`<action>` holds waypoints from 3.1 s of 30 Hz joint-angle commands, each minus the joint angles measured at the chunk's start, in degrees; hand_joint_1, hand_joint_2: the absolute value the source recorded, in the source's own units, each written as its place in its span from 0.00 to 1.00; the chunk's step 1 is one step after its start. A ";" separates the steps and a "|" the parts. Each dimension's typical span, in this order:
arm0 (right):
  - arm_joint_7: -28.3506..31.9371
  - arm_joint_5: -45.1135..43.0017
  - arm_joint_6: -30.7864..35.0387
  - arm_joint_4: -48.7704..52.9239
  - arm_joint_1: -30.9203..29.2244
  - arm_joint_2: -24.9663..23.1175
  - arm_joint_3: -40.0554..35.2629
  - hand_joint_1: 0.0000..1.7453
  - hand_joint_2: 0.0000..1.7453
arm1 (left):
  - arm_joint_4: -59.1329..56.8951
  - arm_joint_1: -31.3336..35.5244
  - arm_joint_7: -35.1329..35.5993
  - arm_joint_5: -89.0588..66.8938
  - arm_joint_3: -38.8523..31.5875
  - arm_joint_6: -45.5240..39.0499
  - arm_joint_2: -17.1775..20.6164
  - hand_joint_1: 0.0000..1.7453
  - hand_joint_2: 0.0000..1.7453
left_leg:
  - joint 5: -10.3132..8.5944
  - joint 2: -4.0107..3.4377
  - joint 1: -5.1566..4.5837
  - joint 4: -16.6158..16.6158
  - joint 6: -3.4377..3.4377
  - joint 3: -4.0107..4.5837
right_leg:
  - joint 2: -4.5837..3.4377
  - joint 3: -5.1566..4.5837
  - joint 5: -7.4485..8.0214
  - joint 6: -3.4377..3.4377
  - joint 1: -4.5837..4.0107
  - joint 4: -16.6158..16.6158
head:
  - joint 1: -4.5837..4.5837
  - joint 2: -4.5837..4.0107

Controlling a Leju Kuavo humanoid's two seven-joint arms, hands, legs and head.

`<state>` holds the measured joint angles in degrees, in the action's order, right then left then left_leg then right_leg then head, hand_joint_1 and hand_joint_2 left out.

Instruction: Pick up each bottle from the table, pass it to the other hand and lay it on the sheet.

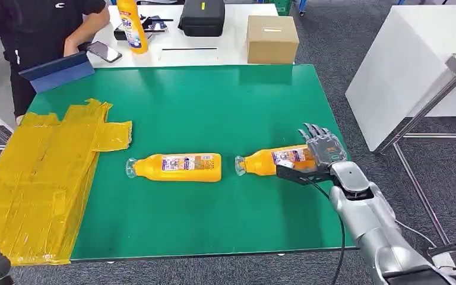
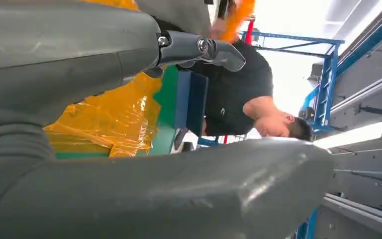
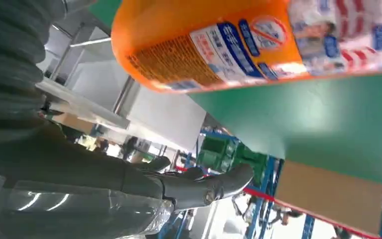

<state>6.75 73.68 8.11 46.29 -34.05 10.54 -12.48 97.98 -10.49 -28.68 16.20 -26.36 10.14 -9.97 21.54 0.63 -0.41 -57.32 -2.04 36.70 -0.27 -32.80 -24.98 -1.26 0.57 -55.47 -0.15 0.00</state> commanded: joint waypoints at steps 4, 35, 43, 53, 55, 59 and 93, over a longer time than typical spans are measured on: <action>2.45 -0.94 -1.08 -13.60 -5.73 -1.51 -0.29 0.00 1.00 | -3.67 0.93 -0.21 0.99 -1.22 -0.13 1.03 0.00 0.00 | 0.04 -0.10 -0.02 0.05 0.10 -0.13 | -0.06 0.11 -0.02 0.04 0.01 0.03 | -0.02 0.00; 5.84 -4.97 -4.35 -23.86 -7.81 -1.67 -7.45 1.00 1.00 | -0.26 -1.87 0.42 2.77 -2.34 -1.42 0.44 0.00 0.00 | 0.06 -0.05 0.04 0.04 0.12 -0.32 | 0.00 0.31 -0.05 0.06 -0.04 0.09 | 0.00 0.00; 4.18 -5.94 -2.23 -20.14 -3.70 -0.95 -7.22 1.00 1.00 | -0.28 -1.14 1.17 2.18 -1.66 -0.73 0.40 0.00 0.00 | 0.06 0.07 0.07 0.08 0.16 -0.44 | 0.15 0.45 -0.09 0.09 -0.06 0.16 | -0.02 0.00; 3.54 -6.03 -2.49 -18.09 -4.09 0.69 -6.65 1.00 1.00 | -2.43 0.25 1.37 2.77 -1.15 -0.92 1.52 0.00 0.00 | 0.00 0.09 0.03 0.06 0.10 -0.38 | 0.14 0.32 -0.05 0.06 -0.02 0.10 | -0.02 0.00; 3.54 -6.03 -2.49 -18.09 -4.09 0.69 -6.65 1.00 1.00 | -2.43 0.25 1.37 2.77 -1.15 -0.92 1.52 0.00 0.00 | 0.05 0.06 0.03 0.08 0.15 -0.48 | 0.14 0.43 -0.09 0.08 -0.02 0.13 | -0.02 0.00; 3.64 -6.13 -1.88 -16.91 -3.82 1.24 -6.43 1.00 1.00 | -2.70 0.20 1.29 3.00 -0.97 -0.81 1.64 0.00 0.00 | 0.02 0.08 0.03 0.06 0.11 -0.40 | 0.13 0.35 -0.06 0.06 -0.01 0.10 | -0.02 0.00; -0.68 -12.64 -0.68 38.36 -4.47 -9.60 -9.49 1.00 1.00 | -11.84 11.56 7.41 2.97 27.46 5.49 5.52 0.00 0.00 | -0.18 -0.05 -0.03 0.02 0.08 0.02 | 0.01 -0.05 0.02 -0.02 0.05 -0.09 | -0.02 0.00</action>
<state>6.69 64.26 5.62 82.14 -33.97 4.65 -17.07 92.78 -3.73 -21.68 17.68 -9.85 16.09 -9.22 21.33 0.63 -0.39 -57.32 -2.07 36.79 -0.25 -32.86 -24.90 -1.31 0.56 -55.52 -0.17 0.00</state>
